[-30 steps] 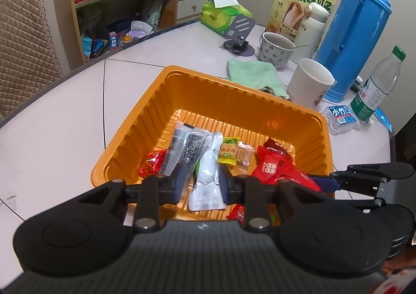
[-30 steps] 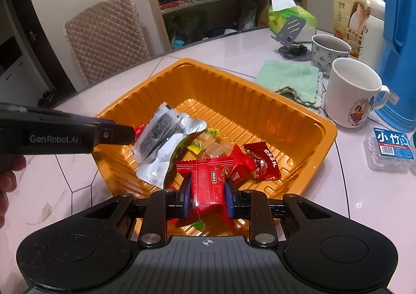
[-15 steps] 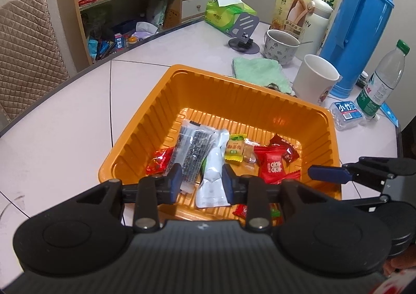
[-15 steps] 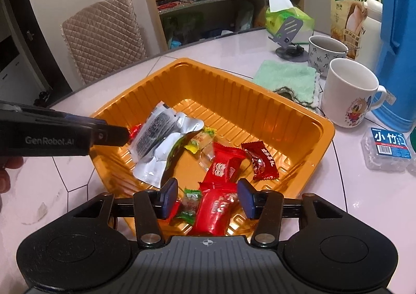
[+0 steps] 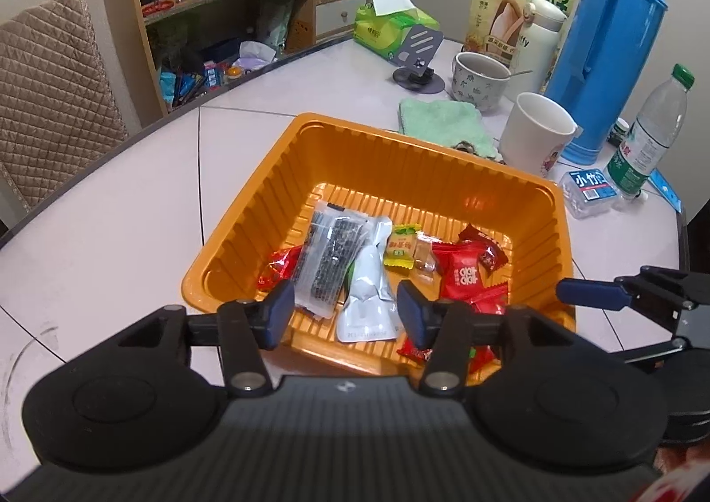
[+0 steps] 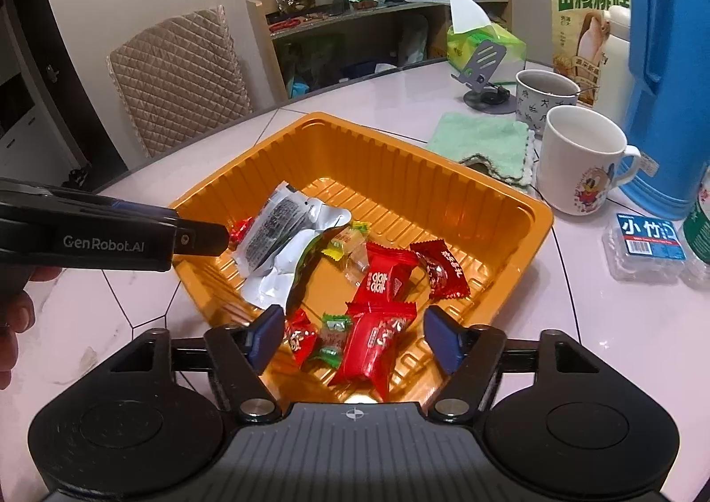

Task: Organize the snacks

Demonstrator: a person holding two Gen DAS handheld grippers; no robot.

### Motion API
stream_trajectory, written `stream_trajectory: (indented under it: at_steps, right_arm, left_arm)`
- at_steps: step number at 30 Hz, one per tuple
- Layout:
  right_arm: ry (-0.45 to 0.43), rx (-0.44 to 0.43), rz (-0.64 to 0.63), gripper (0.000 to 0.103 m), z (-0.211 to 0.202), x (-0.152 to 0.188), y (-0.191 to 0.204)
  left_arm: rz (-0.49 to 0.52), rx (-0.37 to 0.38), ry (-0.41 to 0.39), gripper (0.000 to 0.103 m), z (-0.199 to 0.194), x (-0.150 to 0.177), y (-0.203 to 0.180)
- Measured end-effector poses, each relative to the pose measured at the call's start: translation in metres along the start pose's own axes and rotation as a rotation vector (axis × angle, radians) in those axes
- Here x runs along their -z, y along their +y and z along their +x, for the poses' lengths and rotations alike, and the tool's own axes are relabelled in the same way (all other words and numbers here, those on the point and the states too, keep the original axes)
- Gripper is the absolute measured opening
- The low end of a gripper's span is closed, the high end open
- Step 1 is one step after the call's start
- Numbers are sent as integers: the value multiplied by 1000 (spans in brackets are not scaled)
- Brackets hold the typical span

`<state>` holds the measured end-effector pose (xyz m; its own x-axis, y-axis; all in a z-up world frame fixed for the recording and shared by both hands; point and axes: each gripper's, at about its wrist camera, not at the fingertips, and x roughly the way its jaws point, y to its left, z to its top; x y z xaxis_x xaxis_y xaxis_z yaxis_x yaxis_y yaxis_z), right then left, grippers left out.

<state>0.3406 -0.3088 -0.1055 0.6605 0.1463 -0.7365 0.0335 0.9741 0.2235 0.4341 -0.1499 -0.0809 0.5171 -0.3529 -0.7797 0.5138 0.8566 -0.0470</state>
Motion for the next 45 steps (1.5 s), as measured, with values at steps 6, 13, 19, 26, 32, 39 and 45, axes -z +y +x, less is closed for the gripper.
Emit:
stream_trajectory:
  at_steps: [6,13,19,26,32,39,45]
  right_arm:
    - [-1,22,12,75,-16,7,3]
    - [-41,27,-23,75,-43,15,14]
    - [-47,-6,2,75,-67,19,24]
    - [-57,-38,-1,75,-104,40,46]
    - [-70,-55,23,75,-142,71,74]
    - [-65,-47,30,75,-185,112,117]
    - [-39,-59,39,75,-214,151,151]
  left_arm:
    - [-1,-8,-31,68,-25,9,-2]
    - [-51,-66,-98,93,-70,27,-1]
    - [-136,-120,-110,97,-112,55,7]
    - [-183,-147,-87,97,-163,94,11]
    - [-207,-149,-62,96,-208,134,9]
    - [-211,-154,-63,96,-265,185,10]
    - [-198,-160,-55,96,-301,228,10]
